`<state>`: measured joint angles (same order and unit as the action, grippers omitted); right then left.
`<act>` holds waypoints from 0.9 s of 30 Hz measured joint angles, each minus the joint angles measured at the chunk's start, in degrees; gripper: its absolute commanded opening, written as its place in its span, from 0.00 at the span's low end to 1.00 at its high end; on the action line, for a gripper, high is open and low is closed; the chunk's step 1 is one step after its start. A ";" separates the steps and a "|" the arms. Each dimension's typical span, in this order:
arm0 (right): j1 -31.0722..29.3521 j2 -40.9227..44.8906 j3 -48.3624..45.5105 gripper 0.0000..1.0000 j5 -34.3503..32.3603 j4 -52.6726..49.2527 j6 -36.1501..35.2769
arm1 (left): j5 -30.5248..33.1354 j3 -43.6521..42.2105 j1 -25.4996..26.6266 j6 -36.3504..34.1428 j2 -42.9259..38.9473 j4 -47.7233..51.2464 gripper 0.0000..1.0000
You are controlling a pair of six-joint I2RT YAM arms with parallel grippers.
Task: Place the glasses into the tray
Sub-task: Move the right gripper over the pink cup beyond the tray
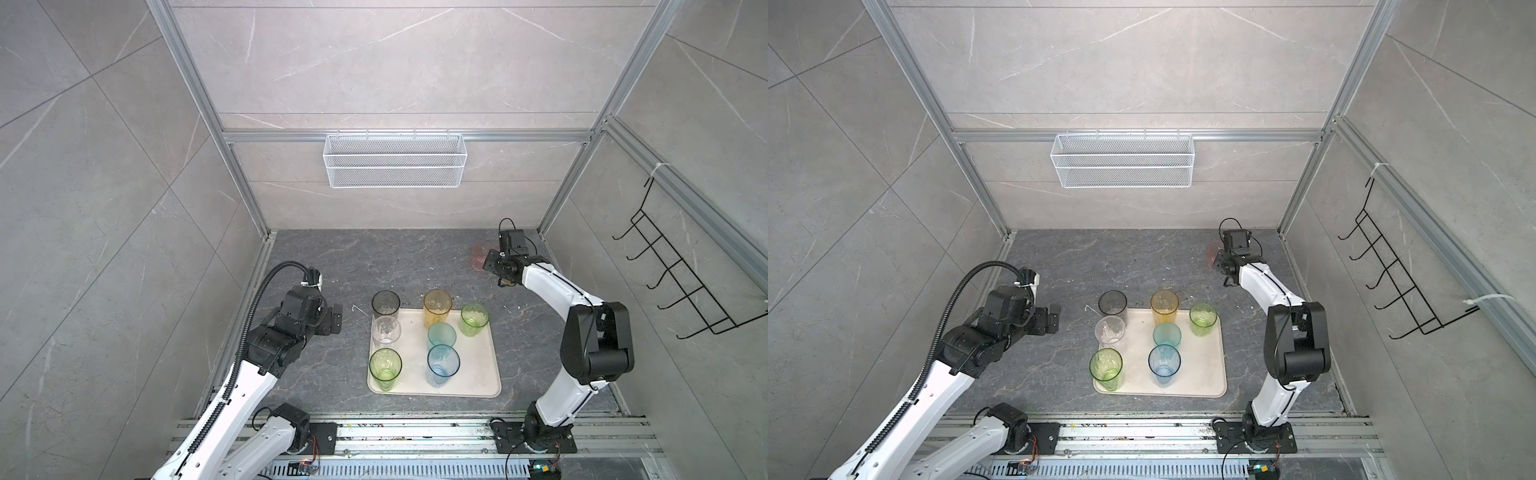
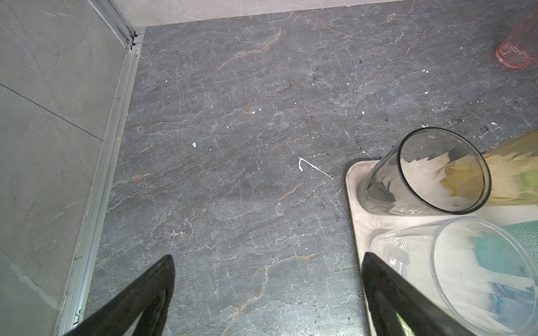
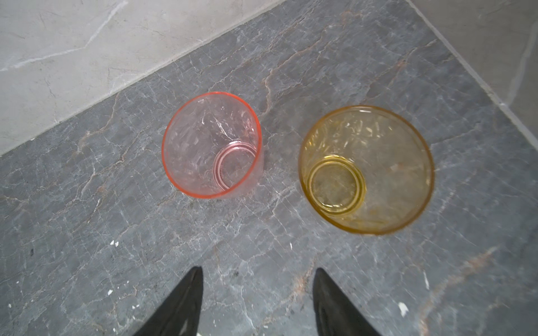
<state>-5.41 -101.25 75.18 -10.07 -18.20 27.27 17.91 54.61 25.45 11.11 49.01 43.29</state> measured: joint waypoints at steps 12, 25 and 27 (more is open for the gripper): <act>1.07 -6.38 7.28 0.67 1.55 2.21 1.11 | 0.00 0.00 0.00 0.02 0.44 0.02 1.00; 2.47 -13.57 15.41 0.65 2.93 0.11 1.75 | 0.02 0.00 0.00 0.00 0.55 0.02 1.00; 2.75 -14.71 17.00 0.64 3.32 -0.76 1.75 | 0.02 0.00 0.00 0.00 0.59 0.02 1.00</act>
<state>-2.66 -115.96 92.18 -6.74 -18.96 29.02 17.93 54.61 25.45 11.11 49.60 43.31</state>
